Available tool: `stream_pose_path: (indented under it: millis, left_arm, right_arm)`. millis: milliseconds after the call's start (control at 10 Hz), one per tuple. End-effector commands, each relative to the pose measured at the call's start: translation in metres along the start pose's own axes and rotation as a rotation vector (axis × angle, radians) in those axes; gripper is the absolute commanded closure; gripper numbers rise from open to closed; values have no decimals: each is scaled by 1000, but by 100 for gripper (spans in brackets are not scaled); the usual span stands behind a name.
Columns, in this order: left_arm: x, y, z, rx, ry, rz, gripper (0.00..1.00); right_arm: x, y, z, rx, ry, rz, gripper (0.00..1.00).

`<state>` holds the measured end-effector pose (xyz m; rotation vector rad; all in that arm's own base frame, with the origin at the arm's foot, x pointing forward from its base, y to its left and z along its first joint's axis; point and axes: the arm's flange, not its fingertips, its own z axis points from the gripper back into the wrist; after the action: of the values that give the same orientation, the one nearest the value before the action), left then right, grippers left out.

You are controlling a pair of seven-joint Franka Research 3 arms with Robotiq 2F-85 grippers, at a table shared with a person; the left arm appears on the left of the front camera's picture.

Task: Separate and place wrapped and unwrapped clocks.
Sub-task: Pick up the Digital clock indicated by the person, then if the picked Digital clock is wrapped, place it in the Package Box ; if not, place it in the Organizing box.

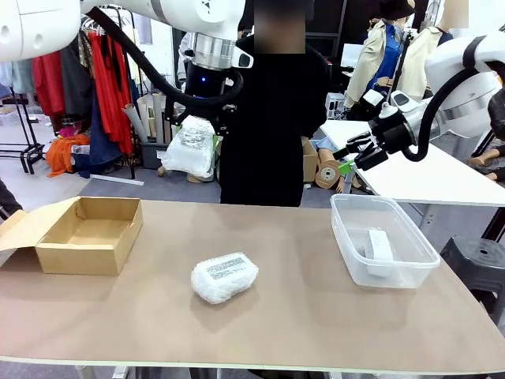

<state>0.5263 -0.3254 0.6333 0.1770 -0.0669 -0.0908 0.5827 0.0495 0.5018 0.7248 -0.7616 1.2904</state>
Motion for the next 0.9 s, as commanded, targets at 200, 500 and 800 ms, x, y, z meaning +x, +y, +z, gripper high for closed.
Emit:
stream_pose_path:
  millis: [200, 500, 800]
  left_arm:
    - [-4, 0, 2, 5, 16, -4, 100]
    - [-4, 0, 2, 5, 16, -4, 100]
    - [-4, 0, 2, 5, 16, -4, 100]
  right_arm:
    - [1, 0, 1, -2, 6, 8, 0]
    - [1, 0, 1, -2, 6, 8, 0]
    - [1, 0, 1, -2, 6, 8, 0]
